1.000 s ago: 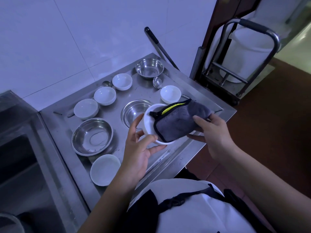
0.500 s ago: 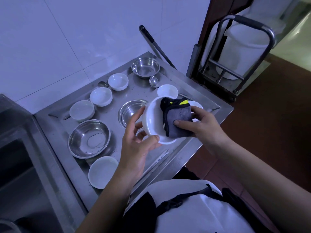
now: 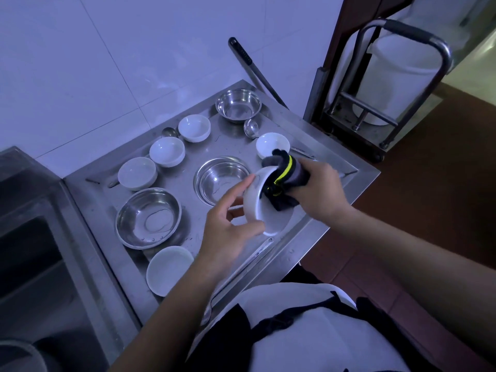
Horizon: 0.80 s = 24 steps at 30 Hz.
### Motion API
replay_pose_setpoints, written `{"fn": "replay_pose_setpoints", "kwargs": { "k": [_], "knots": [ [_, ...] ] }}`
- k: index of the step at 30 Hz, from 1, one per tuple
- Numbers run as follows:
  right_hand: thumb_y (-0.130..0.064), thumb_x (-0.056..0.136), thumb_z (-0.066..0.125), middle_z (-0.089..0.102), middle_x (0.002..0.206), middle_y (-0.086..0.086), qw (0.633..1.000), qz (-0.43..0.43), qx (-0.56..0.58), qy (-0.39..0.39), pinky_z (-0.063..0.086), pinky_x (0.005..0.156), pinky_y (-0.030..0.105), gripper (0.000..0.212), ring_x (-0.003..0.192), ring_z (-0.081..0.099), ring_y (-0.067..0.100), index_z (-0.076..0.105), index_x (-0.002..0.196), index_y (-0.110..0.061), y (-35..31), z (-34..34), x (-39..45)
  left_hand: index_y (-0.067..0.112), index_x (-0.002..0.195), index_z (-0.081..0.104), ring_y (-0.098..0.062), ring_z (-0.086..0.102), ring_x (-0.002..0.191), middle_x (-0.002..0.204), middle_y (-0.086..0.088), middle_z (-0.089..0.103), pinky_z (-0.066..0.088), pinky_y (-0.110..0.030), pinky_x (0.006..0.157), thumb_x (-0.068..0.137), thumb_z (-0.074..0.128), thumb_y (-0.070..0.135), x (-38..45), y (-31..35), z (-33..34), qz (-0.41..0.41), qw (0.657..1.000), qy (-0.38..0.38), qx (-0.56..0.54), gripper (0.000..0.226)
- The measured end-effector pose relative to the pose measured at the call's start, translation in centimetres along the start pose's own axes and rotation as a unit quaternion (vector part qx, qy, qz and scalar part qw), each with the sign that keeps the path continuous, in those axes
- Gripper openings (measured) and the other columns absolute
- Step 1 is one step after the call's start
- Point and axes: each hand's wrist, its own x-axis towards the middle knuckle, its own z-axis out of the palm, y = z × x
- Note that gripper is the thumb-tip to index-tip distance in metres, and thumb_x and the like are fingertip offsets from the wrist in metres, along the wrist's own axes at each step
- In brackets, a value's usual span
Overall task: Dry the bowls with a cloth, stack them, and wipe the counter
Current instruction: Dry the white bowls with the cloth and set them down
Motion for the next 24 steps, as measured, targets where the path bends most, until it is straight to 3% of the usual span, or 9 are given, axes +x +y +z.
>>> {"fn": "replay_pose_setpoints", "kwargs": {
  "k": [2, 4, 6, 9, 11, 14, 18, 21, 24],
  "knots": [
    [-0.012, 0.069, 0.078, 0.063, 0.071, -0.002, 0.987, -0.13, -0.097, 0.0, 0.039, 0.063, 0.034, 0.031, 0.072, 0.058, 0.022, 0.073, 0.097, -0.021, -0.8, -1.0, 0.4, 0.052, 0.114, 0.071, -0.012, 0.065, 0.084, 0.094, 0.006, 0.067, 0.063, -0.044, 0.069, 0.059, 0.067, -0.002, 1.2, 1.0, -0.9, -0.039, 0.998, -0.041, -0.012, 0.077],
    [-0.013, 0.069, 0.074, 0.069, 0.078, 0.003, 0.972, -0.193, -0.134, -0.008, 0.045, 0.069, 0.039, 0.033, 0.076, 0.062, 0.03, 0.072, 0.101, -0.016, -1.3, -1.4, 0.8, 0.048, 0.116, 0.072, -0.017, 0.065, 0.083, 0.096, -0.002, 0.064, 0.063, -0.046, 0.069, 0.061, 0.065, -0.002, 2.5, 2.1, -1.7, -0.064, 0.994, -0.09, 0.001, 0.075],
    [-0.016, 0.073, 0.073, 0.071, 0.079, 0.005, 0.978, -0.148, -0.145, -0.003, 0.047, 0.07, 0.039, 0.028, 0.078, 0.062, 0.033, 0.072, 0.101, -0.017, -1.5, -1.1, 1.2, 0.047, 0.123, 0.068, -0.016, 0.067, 0.085, 0.104, -0.003, 0.065, 0.063, -0.048, 0.072, 0.065, 0.065, 0.002, 3.5, 2.5, -2.3, -0.067, 0.992, -0.107, 0.019, 0.074],
    [-0.019, 0.073, 0.077, 0.067, 0.075, 0.001, 0.992, 0.011, -0.121, 0.018, 0.041, 0.065, 0.033, 0.023, 0.076, 0.059, 0.027, 0.07, 0.095, -0.018, -0.7, -0.7, 2.2, 0.056, 0.138, 0.051, -0.013, 0.067, 0.108, 0.133, 0.001, 0.059, 0.06, -0.044, 0.086, 0.071, 0.076, 0.016, 3.7, 1.5, -2.3, -0.026, 0.999, -0.019, -0.011, 0.082],
    [-0.015, 0.071, 0.083, 0.065, 0.074, -0.001, 0.988, 0.148, 0.022, 0.03, 0.046, 0.062, 0.028, 0.025, 0.073, 0.066, 0.021, 0.069, 0.092, -0.014, -0.1, -0.4, 2.2, 0.059, 0.139, 0.045, -0.01, 0.06, 0.124, 0.144, 0.004, 0.051, 0.053, -0.041, 0.101, 0.068, 0.085, 0.027, 3.4, 0.4, -1.8, -0.003, 0.999, 0.028, -0.03, 0.088],
    [0.001, 0.074, 0.082, 0.066, 0.078, 0.007, 0.925, 0.272, 0.265, 0.015, 0.05, 0.043, 0.022, 0.031, 0.046, 0.066, 0.011, 0.064, 0.098, -0.003, 0.0, 0.6, 1.4, 0.054, 0.141, 0.044, -0.01, 0.058, 0.128, 0.143, 0.005, 0.054, 0.048, -0.046, 0.109, 0.066, 0.087, 0.032, 2.4, -1.2, 0.1, -0.003, 1.0, -0.001, -0.023, 0.089],
    [0.001, 0.077, 0.081, 0.07, 0.088, 0.013, 0.877, 0.323, 0.355, 0.004, 0.053, 0.044, 0.026, 0.035, 0.047, 0.069, 0.021, 0.059, 0.104, -0.003, -0.4, 1.7, -0.1, 0.038, 0.149, 0.042, -0.018, 0.065, 0.118, 0.123, -0.004, 0.068, 0.054, -0.046, 0.101, 0.083, 0.075, -0.003, 1.9, -2.0, 1.9, 0.011, 0.998, 0.024, -0.061, 0.085],
    [-0.008, 0.082, 0.078, 0.076, 0.094, 0.018, 0.865, 0.315, 0.389, -0.041, 0.056, 0.054, 0.028, 0.029, 0.065, 0.074, 0.036, 0.065, 0.107, -0.005, -0.6, 1.2, -0.8, 0.035, 0.145, 0.051, -0.021, 0.067, 0.108, 0.117, -0.012, 0.069, 0.056, -0.051, 0.099, 0.084, 0.068, -0.011, 2.1, -1.6, 1.2, 0.012, 0.995, 0.06, -0.077, 0.077],
    [-0.002, 0.081, 0.076, 0.075, 0.082, 0.011, 0.875, 0.275, 0.397, -0.035, 0.058, 0.056, 0.029, 0.018, 0.066, 0.074, 0.029, 0.071, 0.098, -0.004, -0.7, 0.6, -1.1, 0.033, 0.142, 0.054, -0.019, 0.067, 0.1, 0.116, -0.017, 0.068, 0.057, -0.056, 0.093, 0.084, 0.066, -0.015, 2.0, -0.9, 0.9, 0.005, 0.995, 0.067, -0.07, 0.077]
  ]
}}
